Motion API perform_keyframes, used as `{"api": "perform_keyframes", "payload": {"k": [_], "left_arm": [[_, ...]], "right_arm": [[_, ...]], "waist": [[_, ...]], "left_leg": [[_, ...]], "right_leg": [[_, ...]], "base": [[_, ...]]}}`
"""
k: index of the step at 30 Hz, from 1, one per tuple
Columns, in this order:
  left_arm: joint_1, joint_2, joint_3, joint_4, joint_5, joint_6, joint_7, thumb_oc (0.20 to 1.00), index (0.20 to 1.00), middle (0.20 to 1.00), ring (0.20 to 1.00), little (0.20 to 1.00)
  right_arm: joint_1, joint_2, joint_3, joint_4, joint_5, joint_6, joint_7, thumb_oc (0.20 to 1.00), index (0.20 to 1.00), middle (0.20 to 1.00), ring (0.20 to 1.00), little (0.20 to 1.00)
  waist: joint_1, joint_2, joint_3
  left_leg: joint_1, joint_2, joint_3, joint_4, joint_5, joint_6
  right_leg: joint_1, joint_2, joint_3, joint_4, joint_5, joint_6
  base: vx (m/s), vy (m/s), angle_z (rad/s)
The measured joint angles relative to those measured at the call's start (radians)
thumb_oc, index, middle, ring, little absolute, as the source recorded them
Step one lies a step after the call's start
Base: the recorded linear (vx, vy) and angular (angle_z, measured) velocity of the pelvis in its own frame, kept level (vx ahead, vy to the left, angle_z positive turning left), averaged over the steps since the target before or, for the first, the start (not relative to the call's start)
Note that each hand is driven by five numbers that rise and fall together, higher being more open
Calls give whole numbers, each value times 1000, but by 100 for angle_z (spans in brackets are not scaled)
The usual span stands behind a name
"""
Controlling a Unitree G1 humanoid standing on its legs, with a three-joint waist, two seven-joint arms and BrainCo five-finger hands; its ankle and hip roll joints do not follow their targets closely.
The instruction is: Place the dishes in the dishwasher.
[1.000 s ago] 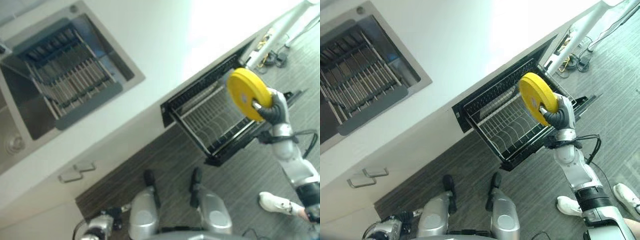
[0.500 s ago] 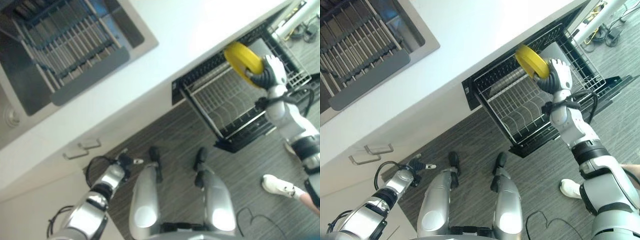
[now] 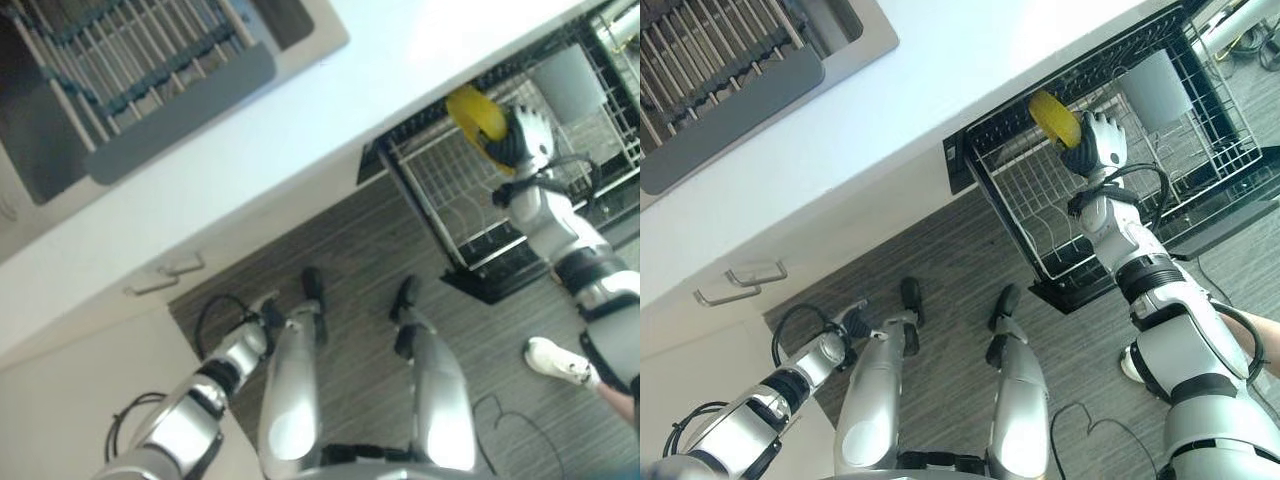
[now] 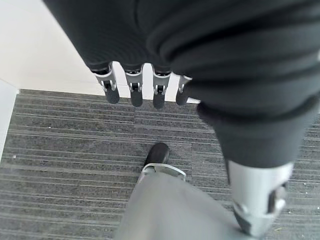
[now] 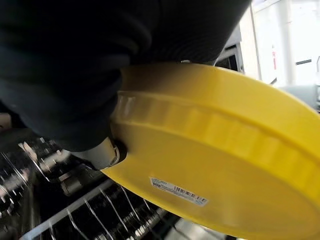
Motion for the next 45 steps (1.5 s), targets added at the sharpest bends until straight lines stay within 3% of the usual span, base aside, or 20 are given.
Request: {"api": "perform_keyframes", "payload": {"k": [2, 3, 6, 12, 16, 17, 18, 21, 25, 30, 36, 40, 45], "left_arm": [[-1, -2, -3, 8, -3, -13, 17, 1000, 1000, 1000, 1000, 1000], [-5, -2, -1, 22, -13, -35, 43, 1000, 1000, 1000, 1000, 1000], [-11, -23, -3, 42, -47, -66, 66, 1000, 1000, 1000, 1000, 1000], [-10, -27, -3, 41, -49, -83, 77, 1000, 1000, 1000, 1000, 1000], [-14, -45, -7, 40, -61, -112, 104, 1000, 1000, 1000, 1000, 1000], [-17, -45, -10, 42, -75, -112, 106, 1000, 1000, 1000, 1000, 1000], [-18, -45, -18, 41, -83, -112, 113, 1000, 1000, 1000, 1000, 1000], [-19, -43, -40, 37, -92, -119, 136, 1000, 1000, 1000, 1000, 1000], [-19, -48, -42, 21, -92, -122, 136, 1000, 1000, 1000, 1000, 1000], [-16, -36, -42, -114, -92, -60, 119, 1000, 1000, 1000, 1000, 1000], [-15, -38, -39, -144, -119, -2, 93, 1000, 1000, 1000, 1000, 1000], [23, -44, -9, -144, -119, 31, 76, 1000, 1000, 1000, 1000, 1000], [86, -55, 2, -100, -120, 34, 76, 1000, 1000, 1000, 1000, 1000]], "right_arm": [[-6, 18, 11, 16, -50, 38, -72, 200, 200, 200, 200, 200], [-19, 25, 38, 49, -124, 86, -171, 200, 200, 200, 200, 200], [-35, 34, 42, 103, -211, 177, -265, 200, 200, 200, 200, 200], [-26, 34, 110, 127, -271, 242, -384, 200, 200, 200, 200, 200], [-101, 33, 136, 196, -325, 307, -429, 200, 200, 200, 200, 200], [-104, 34, 139, 195, -327, 310, -442, 645, 645, 645, 645, 645], [-103, 34, 150, 195, -323, 316, -449, 1000, 1000, 1000, 1000, 1000], [-64, 37, 152, 175, -262, 272, -425, 1000, 1000, 1000, 1000, 1000], [-64, 97, 144, 208, -126, 170, -299, 1000, 1000, 1000, 1000, 1000], [-76, 89, -99, 171, 293, 9, -31, 1000, 1000, 1000, 1000, 1000], [-93, 130, -261, 168, 562, -51, 161, 1000, 1000, 1000, 1000, 1000], [11, 162, -301, 117, 695, -47, 128, 1000, 1000, 1000, 1000, 1000], [140, 232, -315, 16, 655, -53, 22, 1000, 1000, 1000, 1000, 1000]], "waist": [[-1, 1, -1], [3, 2, 0], [8, 28, 0], [9, 41, -1], [12, 71, -2], [15, 72, -1], [16, 72, -1], [15, 76, -2], [17, 91, -1], [15, 92, -2], [-9, 105, -12], [-19, 107, -13], [-57, 107, -15]], "left_leg": [[-11, -3, 2, 3, 1, 1], [-39, -6, 2, 7, 5, 5], [-67, -17, 3, 15, 7, 10], [-87, -22, 14, 11, 10, 15], [-135, -32, 5, -1, 26, 19], [-143, -32, 5, -1, 27, 19], [-145, -32, 4, -1, 27, 19], [-158, -35, 6, -4, 27, 19], [-171, -46, 10, -32, 46, 21], [-160, -56, 12, -36, 50, 25], [-132, -62, 29, -35, 52, 27], [-77, -53, 28, -19, 45, 25], [-16, -51, 45, -14, 34, 29]], "right_leg": [[-18, -5, 5, 12, -3, -2], [-52, -10, 8, 27, -5, -4], [-85, -24, 15, 44, -6, -3], [-120, -32, 26, 61, -9, 0], [-170, -38, 21, 67, -8, 1], [-181, -40, 21, 73, -9, 0], [-183, -40, 22, 74, -9, -1], [-199, -42, 24, 74, -10, -2], [-224, -52, 24, 76, -9, 0], [-222, -64, 28, 88, -11, -3], [-218, -75, 57, 122, -28, -11], [-163, -67, 58, 131, -32, -11], [-107, -61, 80, 117, -34, -7]], "base": [[-37, 52, 1], [-54, 55, 2], [-46, 46, 3], [-43, 20, -1], [-40, 12, 9], [-12, 38, 2], [-8, 44, 1], [0, 49, 0], [0, 21, 4], [13, 59, 3], [7, 67, -3], [7, 24, -3], [-5, 10, -9]]}}
